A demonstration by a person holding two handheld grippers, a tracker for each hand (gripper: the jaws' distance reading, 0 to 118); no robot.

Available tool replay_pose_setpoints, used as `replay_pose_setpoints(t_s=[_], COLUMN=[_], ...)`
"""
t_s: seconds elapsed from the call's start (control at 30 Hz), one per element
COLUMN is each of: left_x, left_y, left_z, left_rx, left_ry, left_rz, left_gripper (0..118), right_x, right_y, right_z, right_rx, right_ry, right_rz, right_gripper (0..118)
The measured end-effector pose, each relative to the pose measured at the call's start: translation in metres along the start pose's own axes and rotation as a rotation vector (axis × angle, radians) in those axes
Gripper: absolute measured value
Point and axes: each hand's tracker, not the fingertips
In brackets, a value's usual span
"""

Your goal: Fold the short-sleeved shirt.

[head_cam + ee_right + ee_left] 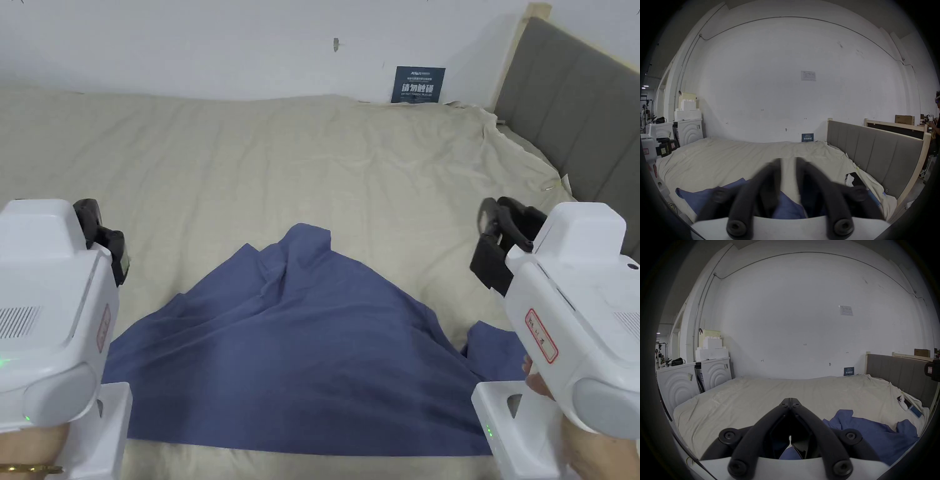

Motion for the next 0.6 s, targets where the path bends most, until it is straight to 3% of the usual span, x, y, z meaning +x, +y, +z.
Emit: replay_pose_setpoints(t_s=[0.03, 0.4, 0.6], left_x=[0.001, 0.008, 0.004], left_y=[-0.001, -0.005, -0.009], left_z=[-0.001, 0.003, 0.003], left_rx=[-0.003, -0.015, -0.033], left_ry=[-0.001, -0.023, -0.022], left_rz=[-0.002, -0.024, -0.026], left_gripper=[0, 0, 0], right_x=[-0.001, -0.001, -0.002], right_y=[-0.001, -0.010, -0.008], right_z=[0.000, -0.010, -0.042], right_rx=[-0.003, -0.069, -0.130], right_ry=[-0.024, -0.042, 0.003], right_rz=[-0.001, 0.004, 0.018], right_gripper=[0, 0, 0])
